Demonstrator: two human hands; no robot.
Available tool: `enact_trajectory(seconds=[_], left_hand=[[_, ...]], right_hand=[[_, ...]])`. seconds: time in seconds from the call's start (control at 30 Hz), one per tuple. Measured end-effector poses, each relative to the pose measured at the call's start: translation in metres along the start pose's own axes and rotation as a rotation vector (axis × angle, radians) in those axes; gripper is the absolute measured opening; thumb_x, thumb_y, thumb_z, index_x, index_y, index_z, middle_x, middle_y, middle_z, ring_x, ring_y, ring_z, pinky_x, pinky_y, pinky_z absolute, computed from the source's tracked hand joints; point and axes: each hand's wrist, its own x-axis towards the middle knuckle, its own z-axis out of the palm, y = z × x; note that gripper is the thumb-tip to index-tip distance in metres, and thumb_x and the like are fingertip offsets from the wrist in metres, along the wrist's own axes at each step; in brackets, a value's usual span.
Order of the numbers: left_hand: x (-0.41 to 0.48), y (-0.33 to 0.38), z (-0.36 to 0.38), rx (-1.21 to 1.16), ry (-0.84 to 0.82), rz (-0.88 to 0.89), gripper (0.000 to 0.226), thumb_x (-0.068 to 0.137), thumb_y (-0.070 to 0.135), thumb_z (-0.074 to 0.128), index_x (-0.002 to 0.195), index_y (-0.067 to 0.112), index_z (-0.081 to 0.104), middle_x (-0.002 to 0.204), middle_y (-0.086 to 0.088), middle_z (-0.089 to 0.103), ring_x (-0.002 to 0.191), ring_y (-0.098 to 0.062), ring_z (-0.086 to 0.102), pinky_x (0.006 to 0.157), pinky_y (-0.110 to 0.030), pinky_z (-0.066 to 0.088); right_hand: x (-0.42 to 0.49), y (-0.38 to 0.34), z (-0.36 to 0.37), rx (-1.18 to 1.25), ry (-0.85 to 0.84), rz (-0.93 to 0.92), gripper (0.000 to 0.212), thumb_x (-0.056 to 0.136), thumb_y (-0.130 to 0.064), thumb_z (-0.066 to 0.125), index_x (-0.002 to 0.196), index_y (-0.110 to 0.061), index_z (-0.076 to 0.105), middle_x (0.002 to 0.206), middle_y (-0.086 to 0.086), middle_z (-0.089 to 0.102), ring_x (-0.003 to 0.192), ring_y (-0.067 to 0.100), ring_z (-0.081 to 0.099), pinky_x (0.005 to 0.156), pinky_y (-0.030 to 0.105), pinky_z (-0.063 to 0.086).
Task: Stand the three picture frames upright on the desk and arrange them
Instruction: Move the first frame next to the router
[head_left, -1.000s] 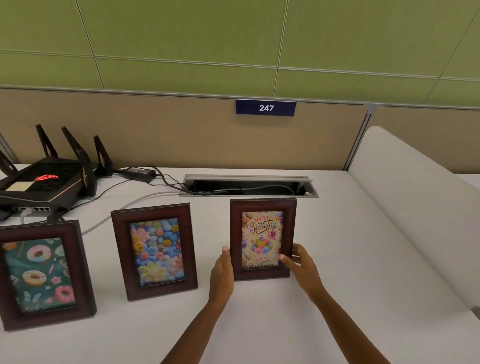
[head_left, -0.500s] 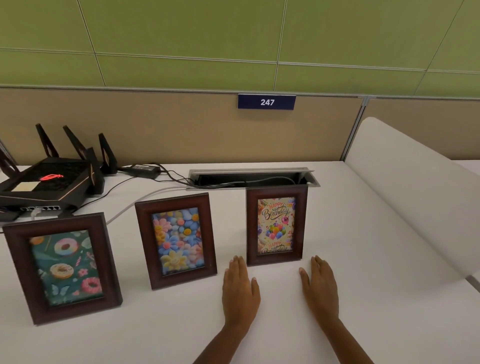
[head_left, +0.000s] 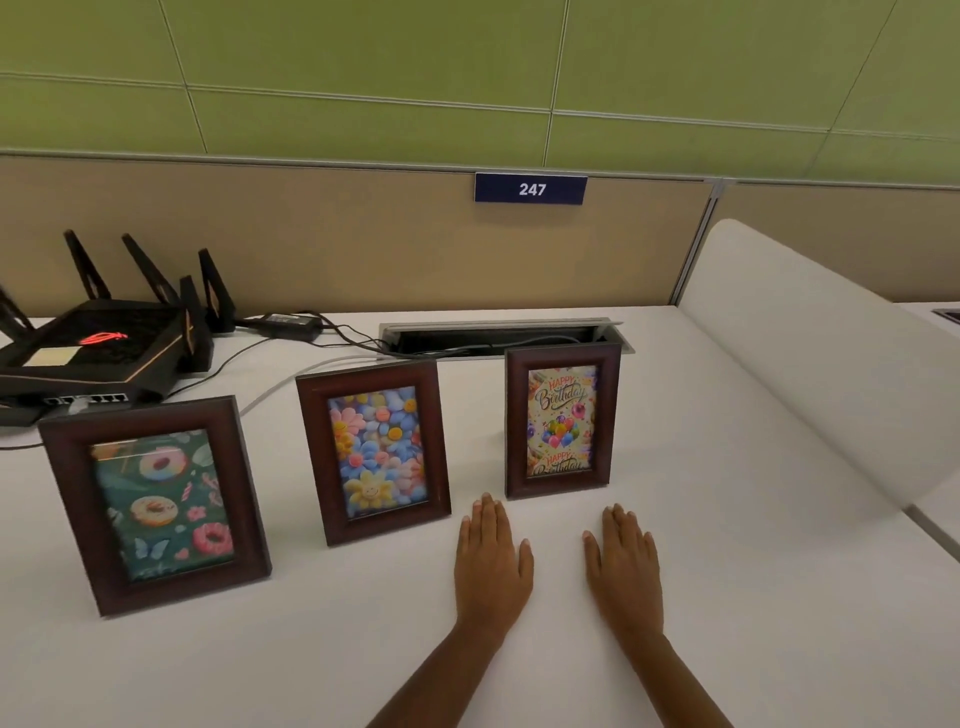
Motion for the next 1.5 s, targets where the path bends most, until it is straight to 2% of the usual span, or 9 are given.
enact_trajectory(seconds=[0.2,0.3,0.37,0.67,0.83,1.17,1.3,1.4,1.5], left_hand=[[-0.026,-0.009,-0.017,0.067,-0.008,0.07,0.058,0.095,0.033,0.036,0.145,0.006,0.02,0.155,-0.014,0.02,0.144,-0.027,0.018,0.119,-0.04,0.014],[-0.044,-0.017,-0.033,0.175,0.103,0.164,0.055,0.066,0.04,0.075,0.113,0.012,0.067,0.119,-0.007,0.068,0.11,-0.019,0.064,0.089,-0.031,0.053],[-0.056,-0.022,-0.042,0.193,0.16,0.186,0.052,0.054,0.038,0.084,0.099,0.014,0.074,0.104,-0.001,0.075,0.096,-0.015,0.071,0.077,-0.025,0.057],[-0.092,-0.073,-0.093,0.1,0.427,0.095,0.046,0.062,0.006,0.081,0.107,0.004,0.068,0.111,-0.016,0.071,0.101,-0.03,0.069,0.079,-0.037,0.057],[-0.087,-0.115,-0.122,0.012,0.591,-0.107,0.046,0.069,-0.006,0.073,0.113,-0.004,0.062,0.118,-0.025,0.065,0.11,-0.041,0.061,0.083,-0.049,0.054],[-0.065,-0.226,-0.185,-0.274,0.846,-0.516,0.041,0.093,0.011,0.042,0.131,-0.005,0.041,0.138,-0.029,0.044,0.127,-0.042,0.043,0.1,-0.053,0.042],[-0.053,-0.269,-0.204,-0.553,0.741,-0.677,0.04,0.1,0.021,0.03,0.131,-0.002,0.043,0.133,-0.026,0.05,0.124,-0.04,0.047,0.102,-0.047,0.04],[-0.045,-0.295,-0.213,-0.905,0.46,-0.709,0.055,0.1,0.035,0.017,0.123,-0.002,0.051,0.122,-0.026,0.059,0.116,-0.038,0.053,0.104,-0.046,0.04],[-0.038,-0.311,-0.218,-1.066,0.199,-0.644,0.066,0.097,0.045,0.009,0.126,0.0,0.049,0.111,-0.025,0.062,0.102,-0.035,0.06,0.085,-0.037,0.048]], right_hand=[[-0.018,-0.005,-0.005,0.054,-0.037,-0.067,0.05,0.097,-0.029,0.029,0.142,-0.011,0.02,0.154,0.009,0.018,0.144,0.023,0.013,0.119,0.037,0.007],[-0.031,-0.014,-0.005,0.156,-0.071,-0.089,0.049,0.097,-0.028,0.03,0.142,-0.012,0.021,0.154,0.009,0.019,0.143,0.022,0.013,0.119,0.038,0.006],[-0.041,-0.023,-0.004,0.237,-0.103,-0.123,0.048,0.097,-0.028,0.031,0.141,-0.013,0.021,0.154,0.008,0.019,0.144,0.022,0.012,0.119,0.038,0.006],[-0.082,-0.093,-0.007,0.481,-0.184,-0.324,0.047,0.096,-0.031,0.036,0.14,-0.019,0.027,0.153,0.002,0.024,0.142,0.016,0.019,0.116,0.032,0.015],[-0.091,-0.139,-0.005,0.499,-0.248,-0.483,0.045,0.096,-0.032,0.035,0.139,-0.021,0.028,0.151,-0.001,0.029,0.14,0.013,0.024,0.113,0.026,0.019],[-0.105,-0.256,0.031,0.634,-0.305,-0.536,0.05,0.096,-0.026,0.039,0.141,-0.016,0.022,0.151,0.001,0.027,0.139,0.013,0.024,0.105,0.013,0.017],[-0.103,-0.29,0.049,0.691,-0.324,-0.442,0.055,0.095,-0.026,0.042,0.142,-0.01,0.018,0.151,0.007,0.026,0.139,0.018,0.024,0.109,0.02,0.02],[-0.098,-0.307,0.06,0.789,-0.31,-0.356,0.053,0.093,-0.019,0.048,0.139,-0.005,0.026,0.143,0.013,0.039,0.132,0.024,0.037,0.111,0.035,0.033],[-0.091,-0.319,0.067,0.909,-0.323,-0.247,0.044,0.09,-0.015,0.053,0.13,-0.005,0.038,0.128,0.016,0.055,0.115,0.023,0.053,0.096,0.033,0.047]])
